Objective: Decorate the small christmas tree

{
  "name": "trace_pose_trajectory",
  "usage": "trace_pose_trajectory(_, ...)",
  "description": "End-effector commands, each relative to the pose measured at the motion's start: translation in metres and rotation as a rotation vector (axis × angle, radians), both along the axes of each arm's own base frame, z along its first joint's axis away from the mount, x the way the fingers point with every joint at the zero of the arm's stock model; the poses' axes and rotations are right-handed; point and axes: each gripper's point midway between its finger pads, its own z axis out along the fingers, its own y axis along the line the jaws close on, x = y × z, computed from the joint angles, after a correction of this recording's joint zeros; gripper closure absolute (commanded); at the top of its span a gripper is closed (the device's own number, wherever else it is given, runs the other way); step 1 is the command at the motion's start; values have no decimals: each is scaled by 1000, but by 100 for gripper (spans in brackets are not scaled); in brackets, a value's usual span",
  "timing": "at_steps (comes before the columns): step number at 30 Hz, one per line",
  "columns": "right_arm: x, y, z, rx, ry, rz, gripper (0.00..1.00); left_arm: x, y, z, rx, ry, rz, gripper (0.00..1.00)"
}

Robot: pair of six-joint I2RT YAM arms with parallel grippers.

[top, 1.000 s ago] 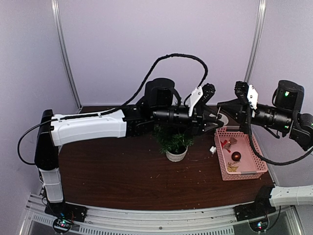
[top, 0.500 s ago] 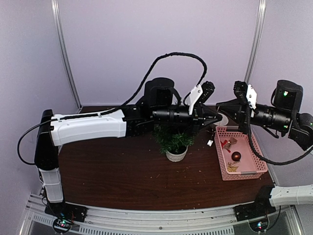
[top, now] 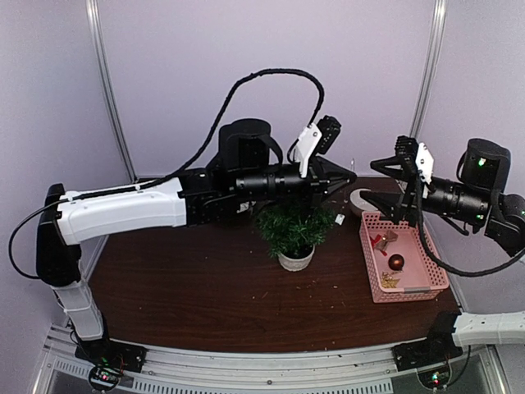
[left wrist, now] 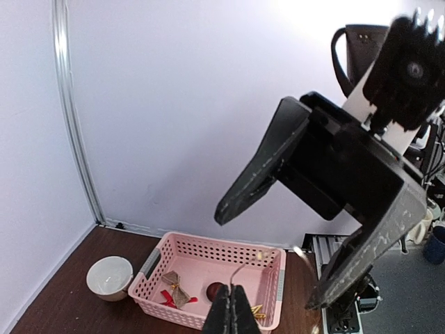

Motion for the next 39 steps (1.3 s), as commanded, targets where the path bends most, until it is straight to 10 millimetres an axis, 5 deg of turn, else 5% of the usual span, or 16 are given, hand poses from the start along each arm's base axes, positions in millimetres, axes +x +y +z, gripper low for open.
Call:
trace_pose_trajectory(1,0,-12,-2,26,21,-59,29,6,24,29,-35,-4,99,100)
trace_pose_trajectory(4,-2,-15,-9,19,43,-67,28,13,37,37,-28,-4,166,100)
trace_pose_trajectory(10,-7,-5,-31,26,139,-15,44,18,53,49,-16,-57,259,100)
trace_pose_trajectory(19,12,14,-78,86,220,-32,31,16,49,56,-46,-62,250,100)
trace_pose_trajectory(39,23,43,-99,165,258,36,41,10,38,80,-116,-83,195,100)
